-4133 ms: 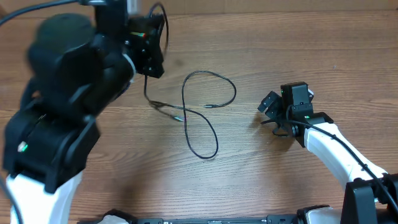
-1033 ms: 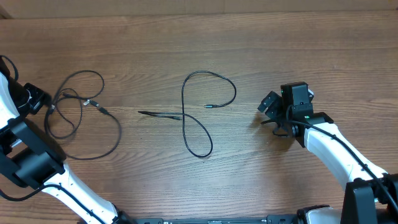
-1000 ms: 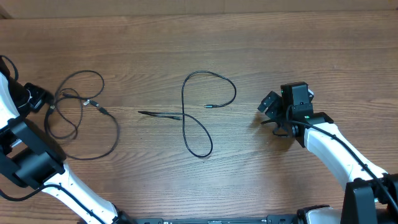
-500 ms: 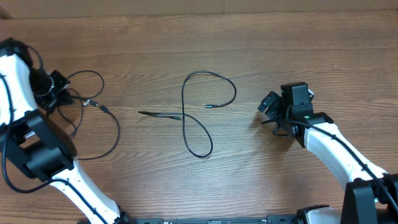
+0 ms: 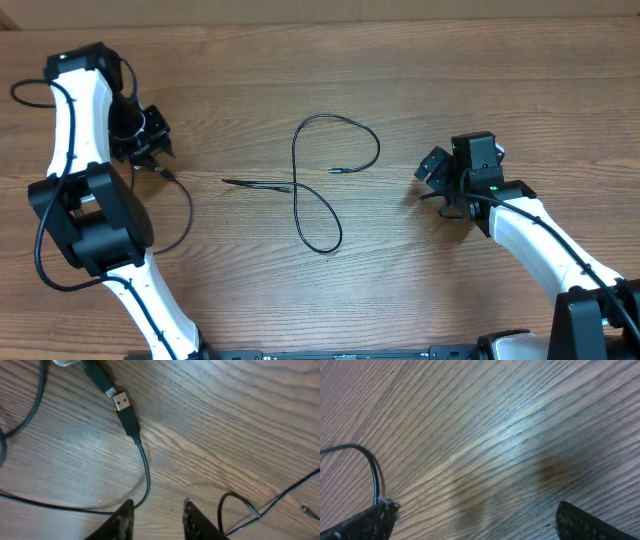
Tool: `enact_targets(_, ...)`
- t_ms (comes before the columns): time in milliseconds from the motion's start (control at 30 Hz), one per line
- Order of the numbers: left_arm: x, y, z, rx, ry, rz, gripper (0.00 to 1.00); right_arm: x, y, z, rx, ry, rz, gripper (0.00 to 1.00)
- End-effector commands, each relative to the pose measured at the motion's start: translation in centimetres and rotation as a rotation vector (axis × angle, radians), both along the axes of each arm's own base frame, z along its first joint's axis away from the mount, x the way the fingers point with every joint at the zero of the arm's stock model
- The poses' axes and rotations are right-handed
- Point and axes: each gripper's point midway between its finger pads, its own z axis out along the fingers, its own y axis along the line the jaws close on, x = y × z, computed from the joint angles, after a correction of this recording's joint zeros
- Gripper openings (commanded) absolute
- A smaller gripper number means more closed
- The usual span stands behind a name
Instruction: Untangle cables
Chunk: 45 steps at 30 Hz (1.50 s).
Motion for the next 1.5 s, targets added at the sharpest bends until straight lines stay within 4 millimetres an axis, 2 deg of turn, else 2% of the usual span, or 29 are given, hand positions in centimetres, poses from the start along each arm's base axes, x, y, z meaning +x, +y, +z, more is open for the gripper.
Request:
enact_targets(0,-1.4,0.0,-1.8,0.004,0.055,-0.013,0.35,-0.3,-0.4,-0.2,-0.017,0.003,-0.008,1.00)
enact_targets(200,-2.3,-0.3,-4.7,0.002,0.085,0.027,0.36,-0.3,-0.4,-0.2,-0.017,0.002,-0.008,1.00)
enact_targets(433,-2.8,-0.7,-6.8,-0.007,0.089,0.066,0.38,-0.3,-0.4,-0.2,-0.017,0.002,-0.008,1.00)
enact_targets(600,-3.6,-0.9,-8.1,-0.011,0.106,0.065,0.34,-0.3,-0.4,-0.2,-0.017,0.002,-0.008,1.00)
enact_targets(833,-4.5,-1.1,-9.9,-0.008,0.111,0.064,0.35,-0.3,-0.4,-0.2,-0.017,0.003,-0.008,1.00)
enact_targets(1233,-4.2,-1.1,-10.5,-0.004,0.091,0.064,0.34,-0.3,-0.4,-0.2,-0.017,0.003,-0.008,1.00)
enact_targets(1467,-4.0,-1.0,-10.5,-0.001,0.081,0.065,0.27,-0.3,-0.4,-0.2,-0.017,0.002,-0.008,1.00)
